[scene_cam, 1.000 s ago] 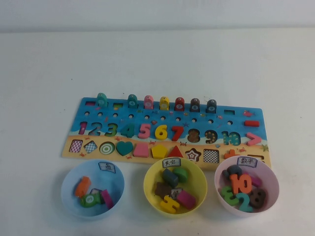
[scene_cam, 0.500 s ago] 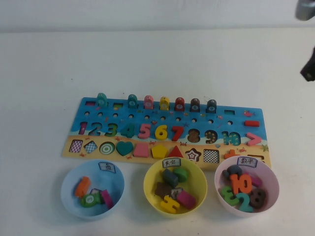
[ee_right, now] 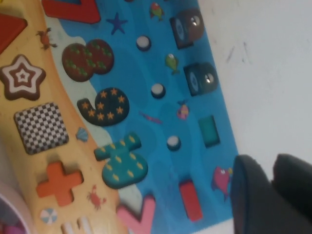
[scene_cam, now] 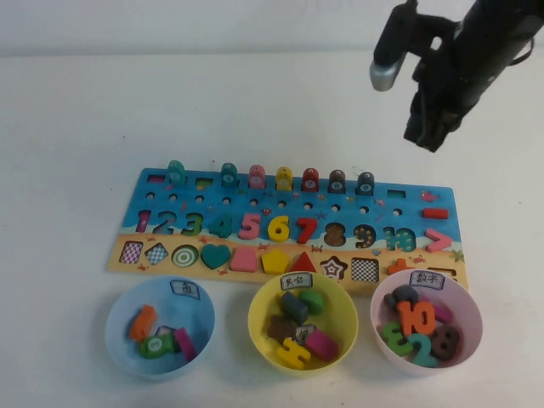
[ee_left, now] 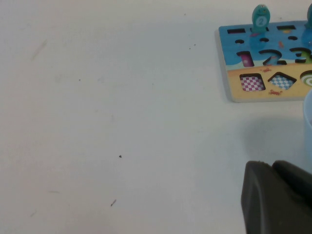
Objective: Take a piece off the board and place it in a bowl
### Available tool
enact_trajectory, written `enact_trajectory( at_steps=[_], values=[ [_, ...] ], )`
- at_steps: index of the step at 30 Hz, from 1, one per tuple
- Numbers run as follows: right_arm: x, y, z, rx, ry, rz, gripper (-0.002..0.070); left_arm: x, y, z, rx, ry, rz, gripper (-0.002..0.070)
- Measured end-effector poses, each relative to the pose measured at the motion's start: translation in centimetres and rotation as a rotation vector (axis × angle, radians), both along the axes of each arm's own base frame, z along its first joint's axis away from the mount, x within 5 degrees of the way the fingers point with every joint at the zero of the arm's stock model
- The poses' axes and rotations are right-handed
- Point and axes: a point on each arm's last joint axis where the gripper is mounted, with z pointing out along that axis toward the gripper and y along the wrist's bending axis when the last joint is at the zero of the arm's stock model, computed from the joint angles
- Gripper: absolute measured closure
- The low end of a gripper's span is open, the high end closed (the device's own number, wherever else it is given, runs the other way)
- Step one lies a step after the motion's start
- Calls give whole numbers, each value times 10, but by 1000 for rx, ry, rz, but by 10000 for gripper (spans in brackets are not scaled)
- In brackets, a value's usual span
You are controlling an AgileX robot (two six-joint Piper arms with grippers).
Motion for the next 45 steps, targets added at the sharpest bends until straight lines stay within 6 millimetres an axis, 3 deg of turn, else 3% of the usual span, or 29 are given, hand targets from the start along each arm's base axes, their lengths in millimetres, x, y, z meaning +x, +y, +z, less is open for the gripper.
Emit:
enact_trajectory(
  at_steps=[3,9,11,17,20,33,45],
  values=[
    [11,14,-16,16,16,66,525,0,0,0,0,0,0,678],
    [23,42,-41,95,-28,202,251,0,0,0,0,0,0,678],
    [24,53,-47,99,-55,243,208,0,0,0,0,0,0,678],
    [27,76,-59,119,-113,275,181,0,0,0,0,0,0,678],
    [29,77,-62,121,-125,272,179,0,0,0,0,0,0,678],
    [31,76,-64,124,-127,266,214,0,0,0,0,0,0,678],
    [44,66,-95,111,-76,231,214,0,0,0,0,0,0,678]
  ],
)
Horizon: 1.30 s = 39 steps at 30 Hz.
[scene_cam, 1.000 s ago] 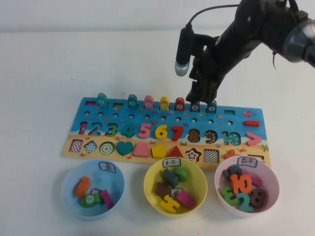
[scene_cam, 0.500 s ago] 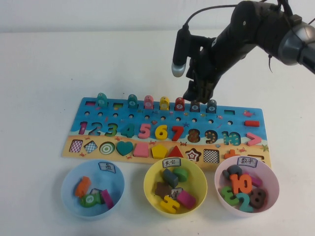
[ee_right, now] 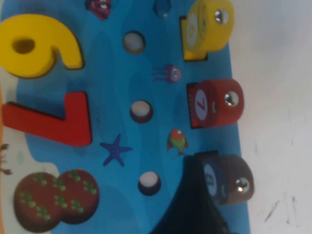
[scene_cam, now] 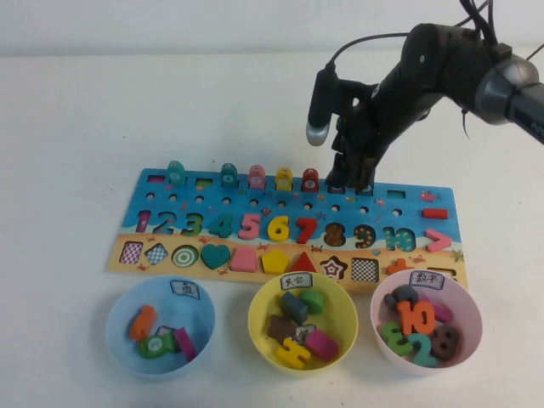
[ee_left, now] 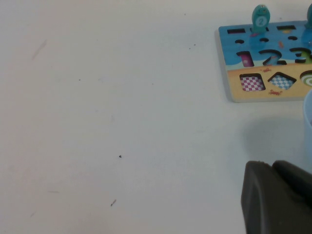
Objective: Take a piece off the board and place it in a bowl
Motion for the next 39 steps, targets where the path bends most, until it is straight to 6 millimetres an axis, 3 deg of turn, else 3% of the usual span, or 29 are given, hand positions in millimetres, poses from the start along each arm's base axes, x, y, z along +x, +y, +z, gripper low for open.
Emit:
enact_trajectory(
  at_steps=[15,19,26,39],
  values=[
    [9,1,-24,26,13,-30,224,0,0,0,0,0,0,678],
    [10,2,-24,40,14,-35,307,0,0,0,0,0,0,678],
    [10,2,-23,41,16,-31,566,0,0,0,0,0,0,678],
    [11,-2,-21,38,16,-28,575,0,0,0,0,0,0,678]
  ],
)
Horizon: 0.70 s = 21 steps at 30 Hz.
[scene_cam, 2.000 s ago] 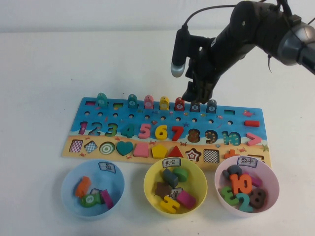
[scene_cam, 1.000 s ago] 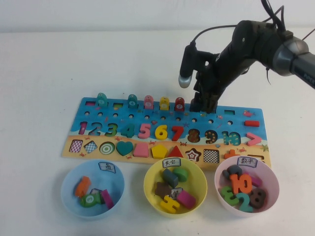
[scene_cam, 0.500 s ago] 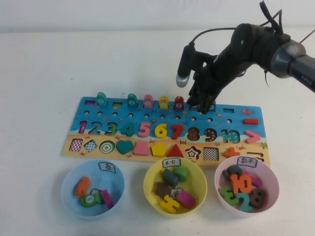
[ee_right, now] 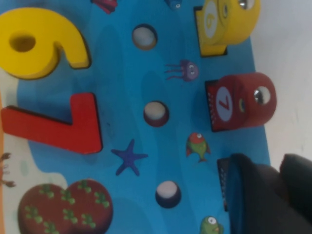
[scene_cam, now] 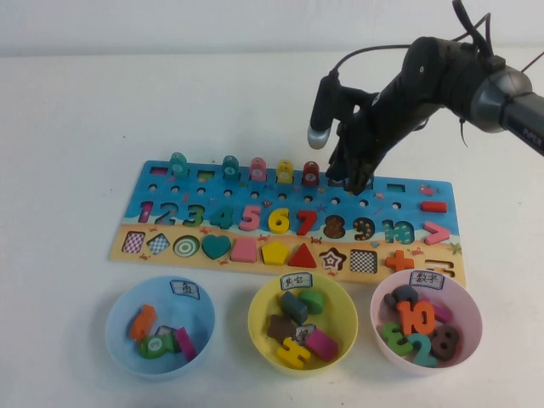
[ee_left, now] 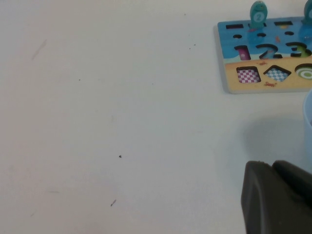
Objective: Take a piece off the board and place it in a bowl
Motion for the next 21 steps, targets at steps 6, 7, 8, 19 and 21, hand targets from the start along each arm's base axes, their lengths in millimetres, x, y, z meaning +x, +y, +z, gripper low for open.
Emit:
enact_trajectory(
  at_steps=[6,7,8,19,21],
  values=[
    [0,-2,2,-3,8,4,578,0,0,0,0,0,0,678],
    [0,-2,2,-5,7,4,578,0,0,0,0,0,0,678],
    [0,-2,3,-5,7,5,579,0,0,0,0,0,0,678],
    [0,-2,3,-5,7,5,579,0,0,0,0,0,0,678],
    [1,-1,3,-2,-3,1,579,0,0,0,0,0,0,678]
  ],
)
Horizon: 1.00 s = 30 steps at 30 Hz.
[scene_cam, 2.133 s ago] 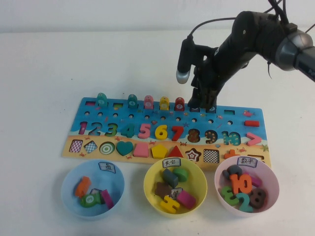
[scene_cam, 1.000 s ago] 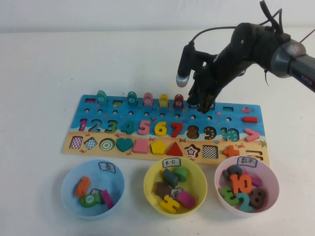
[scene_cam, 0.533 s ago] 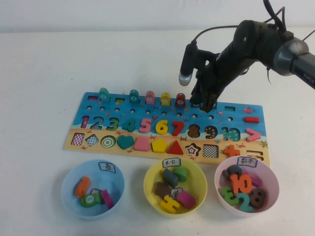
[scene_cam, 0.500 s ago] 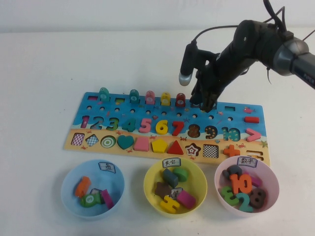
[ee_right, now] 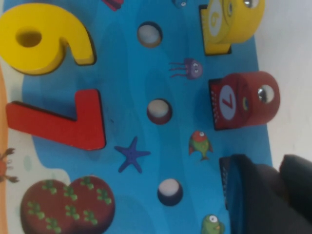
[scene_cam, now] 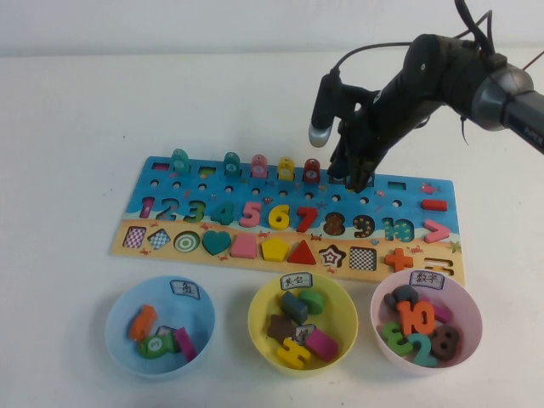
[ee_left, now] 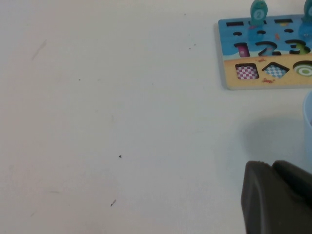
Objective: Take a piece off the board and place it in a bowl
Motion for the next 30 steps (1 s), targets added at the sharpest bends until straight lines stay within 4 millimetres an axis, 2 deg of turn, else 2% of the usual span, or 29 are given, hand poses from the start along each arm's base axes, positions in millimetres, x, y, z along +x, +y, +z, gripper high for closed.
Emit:
enact_trajectory(
  at_steps=[10,25,28,30],
  values=[
    [5,1,3,27,-56,-24,580,0,0,0,0,0,0,678],
    [2,0,5,42,-10,-18,580,0,0,0,0,0,0,678],
    [-2,-1,9,30,14,-2,580,0,0,0,0,0,0,678],
    [-6,-2,20,27,8,6,580,0,0,0,0,0,0,678]
  ],
)
